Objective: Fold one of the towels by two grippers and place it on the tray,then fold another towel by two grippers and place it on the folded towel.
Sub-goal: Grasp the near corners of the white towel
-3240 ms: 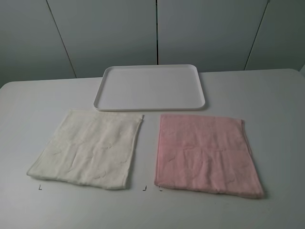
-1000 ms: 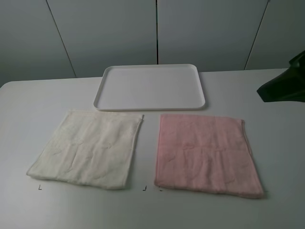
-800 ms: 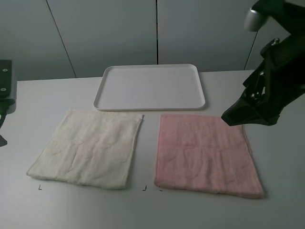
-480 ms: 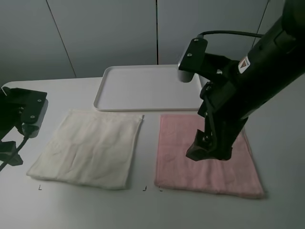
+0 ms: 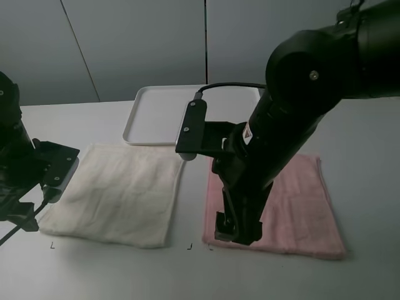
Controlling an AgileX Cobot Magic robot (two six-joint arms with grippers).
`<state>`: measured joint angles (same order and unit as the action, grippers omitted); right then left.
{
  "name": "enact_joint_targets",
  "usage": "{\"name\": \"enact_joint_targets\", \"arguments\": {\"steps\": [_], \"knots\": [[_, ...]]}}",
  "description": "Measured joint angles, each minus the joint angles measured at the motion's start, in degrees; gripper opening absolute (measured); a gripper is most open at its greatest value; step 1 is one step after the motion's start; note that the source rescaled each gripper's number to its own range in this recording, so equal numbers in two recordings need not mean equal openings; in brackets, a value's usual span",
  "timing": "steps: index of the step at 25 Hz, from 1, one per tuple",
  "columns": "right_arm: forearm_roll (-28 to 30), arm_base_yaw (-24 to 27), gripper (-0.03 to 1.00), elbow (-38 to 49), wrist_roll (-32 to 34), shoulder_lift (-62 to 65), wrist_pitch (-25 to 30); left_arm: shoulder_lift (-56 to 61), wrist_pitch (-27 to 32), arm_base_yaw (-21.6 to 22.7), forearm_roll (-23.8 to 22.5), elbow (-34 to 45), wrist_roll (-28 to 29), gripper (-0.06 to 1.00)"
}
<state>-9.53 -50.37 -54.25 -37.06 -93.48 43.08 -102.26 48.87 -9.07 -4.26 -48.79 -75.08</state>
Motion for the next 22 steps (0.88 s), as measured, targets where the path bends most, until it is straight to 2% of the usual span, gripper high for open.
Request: {"name": "enact_joint_targets", "arguments": {"steps": [4,8,14,22], "knots": [[0.0,-1.4,1.00,-4.7,0.0,-4.6,-0.3,-0.1,-5.3,0.0,-3.6,5.2,0.0,1.00],[-0.1,-1.6,1.00,-7.4,-0.2,-7.9,-0.6,-0.1,-10.4,0.0,-3.9,8.2,-1.1,1.00],[-0.2,-2.6,1.00,-7.8,-1.2,-11.6,-0.9,-0.1,-12.9,0.0,-6.3,10.1,-4.1,1.00],[-0.2,-9.5,1.00,-9.0,-2.5,-17.4,-3.8,-0.3,-15.8,0.0,-8.6,11.3,-4.4,1.00]]}}
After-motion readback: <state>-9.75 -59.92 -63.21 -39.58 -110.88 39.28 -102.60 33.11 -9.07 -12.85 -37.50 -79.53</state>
